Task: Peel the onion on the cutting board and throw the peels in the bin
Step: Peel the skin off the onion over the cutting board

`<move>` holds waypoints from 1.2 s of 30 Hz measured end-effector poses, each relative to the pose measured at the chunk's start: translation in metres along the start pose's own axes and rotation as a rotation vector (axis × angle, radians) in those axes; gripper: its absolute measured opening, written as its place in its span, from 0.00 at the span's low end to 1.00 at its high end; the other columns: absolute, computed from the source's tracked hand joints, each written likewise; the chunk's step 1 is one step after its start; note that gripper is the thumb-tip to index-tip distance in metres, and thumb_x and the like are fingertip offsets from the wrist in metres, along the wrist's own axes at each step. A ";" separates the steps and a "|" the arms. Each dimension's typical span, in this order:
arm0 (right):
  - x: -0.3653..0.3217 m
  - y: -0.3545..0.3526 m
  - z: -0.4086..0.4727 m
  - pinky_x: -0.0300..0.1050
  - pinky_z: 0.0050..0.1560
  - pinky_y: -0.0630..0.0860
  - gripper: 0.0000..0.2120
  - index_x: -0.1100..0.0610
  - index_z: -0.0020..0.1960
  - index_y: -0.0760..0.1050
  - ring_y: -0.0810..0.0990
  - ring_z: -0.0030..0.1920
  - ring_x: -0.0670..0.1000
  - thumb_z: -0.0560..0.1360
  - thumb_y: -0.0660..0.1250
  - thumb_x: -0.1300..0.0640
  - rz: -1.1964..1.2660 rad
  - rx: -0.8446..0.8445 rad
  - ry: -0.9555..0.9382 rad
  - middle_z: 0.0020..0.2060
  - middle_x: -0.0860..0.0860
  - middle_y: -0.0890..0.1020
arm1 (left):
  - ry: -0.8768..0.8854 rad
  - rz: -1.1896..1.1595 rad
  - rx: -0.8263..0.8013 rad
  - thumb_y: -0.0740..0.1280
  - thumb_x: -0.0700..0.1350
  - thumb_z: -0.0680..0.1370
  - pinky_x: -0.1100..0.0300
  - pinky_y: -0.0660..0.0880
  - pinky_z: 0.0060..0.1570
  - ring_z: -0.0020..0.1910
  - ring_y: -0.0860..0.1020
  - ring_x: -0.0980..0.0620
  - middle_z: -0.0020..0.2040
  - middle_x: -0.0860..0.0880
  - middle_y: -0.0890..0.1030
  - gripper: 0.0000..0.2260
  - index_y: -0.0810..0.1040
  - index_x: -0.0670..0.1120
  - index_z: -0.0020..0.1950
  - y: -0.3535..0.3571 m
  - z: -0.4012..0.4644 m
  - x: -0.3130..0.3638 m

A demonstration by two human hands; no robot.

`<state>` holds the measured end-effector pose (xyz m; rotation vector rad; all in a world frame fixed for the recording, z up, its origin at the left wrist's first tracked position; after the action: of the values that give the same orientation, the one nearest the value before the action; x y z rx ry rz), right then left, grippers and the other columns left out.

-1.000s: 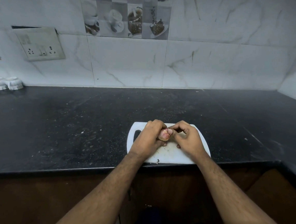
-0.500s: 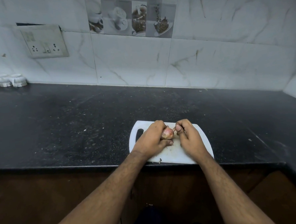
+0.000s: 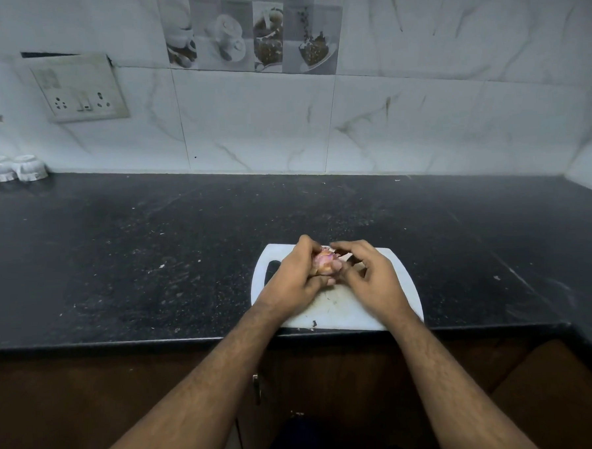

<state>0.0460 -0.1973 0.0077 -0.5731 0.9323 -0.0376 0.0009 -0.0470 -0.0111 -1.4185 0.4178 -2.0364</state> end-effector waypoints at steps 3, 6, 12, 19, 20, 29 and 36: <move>-0.001 -0.003 0.000 0.44 0.48 0.79 0.08 0.49 0.55 0.84 0.82 0.45 0.47 0.76 0.75 0.56 0.022 0.023 0.002 0.50 0.41 0.82 | 0.028 0.002 -0.038 0.76 0.44 0.79 0.63 0.77 0.52 0.52 0.80 0.55 0.53 0.53 0.79 0.20 0.68 0.45 0.62 0.004 0.000 0.002; 0.004 -0.007 0.000 0.41 0.46 0.77 0.07 0.51 0.50 0.84 0.81 0.44 0.47 0.73 0.77 0.58 0.039 0.062 0.031 0.47 0.42 0.82 | 0.082 0.028 -0.070 0.74 0.42 0.80 0.68 0.74 0.59 0.59 0.78 0.54 0.62 0.50 0.78 0.23 0.68 0.43 0.71 0.007 -0.001 0.006; 0.003 -0.006 0.002 0.32 0.44 0.73 0.06 0.54 0.44 0.82 0.80 0.44 0.45 0.73 0.77 0.63 -0.022 0.070 0.007 0.43 0.44 0.81 | 0.172 0.100 -0.077 0.71 0.39 0.81 0.66 0.71 0.64 0.64 0.76 0.54 0.65 0.49 0.77 0.22 0.72 0.42 0.74 0.010 -0.001 0.010; 0.001 -0.001 0.002 0.31 0.46 0.72 0.05 0.53 0.44 0.79 0.79 0.47 0.46 0.76 0.74 0.60 -0.039 0.005 -0.025 0.44 0.44 0.79 | 0.128 0.070 -0.080 0.73 0.39 0.80 0.69 0.73 0.58 0.60 0.79 0.54 0.61 0.49 0.80 0.19 0.74 0.44 0.70 0.009 -0.001 0.008; 0.001 0.001 0.002 0.30 0.46 0.72 0.04 0.53 0.45 0.79 0.79 0.47 0.45 0.76 0.74 0.59 -0.037 -0.010 -0.022 0.44 0.45 0.79 | 0.118 0.063 -0.080 0.74 0.40 0.80 0.70 0.72 0.57 0.59 0.79 0.54 0.61 0.50 0.81 0.19 0.74 0.45 0.69 0.009 -0.001 0.007; 0.010 -0.004 0.002 0.34 0.47 0.76 0.07 0.49 0.47 0.81 0.80 0.45 0.44 0.74 0.77 0.58 0.050 0.017 0.108 0.44 0.43 0.83 | 0.020 0.044 -0.089 0.75 0.38 0.79 0.77 0.67 0.58 0.59 0.77 0.61 0.63 0.53 0.76 0.26 0.68 0.43 0.73 0.009 0.001 -0.002; 0.007 -0.004 0.003 0.32 0.47 0.74 0.05 0.51 0.45 0.82 0.81 0.46 0.43 0.75 0.74 0.60 0.002 0.029 0.078 0.42 0.44 0.82 | 0.021 0.070 -0.123 0.74 0.37 0.79 0.71 0.69 0.63 0.64 0.75 0.56 0.65 0.52 0.75 0.28 0.66 0.44 0.76 0.014 0.002 -0.007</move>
<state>0.0530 -0.2014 0.0056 -0.5474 1.0070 -0.0719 0.0090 -0.0529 -0.0239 -1.4355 0.6028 -2.0004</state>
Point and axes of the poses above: each hand's wrist, its own z-axis towards the middle knuckle, its own y-axis out of the palm, x = y × z, the point moved 8 cm from there along z, towards the middle knuckle
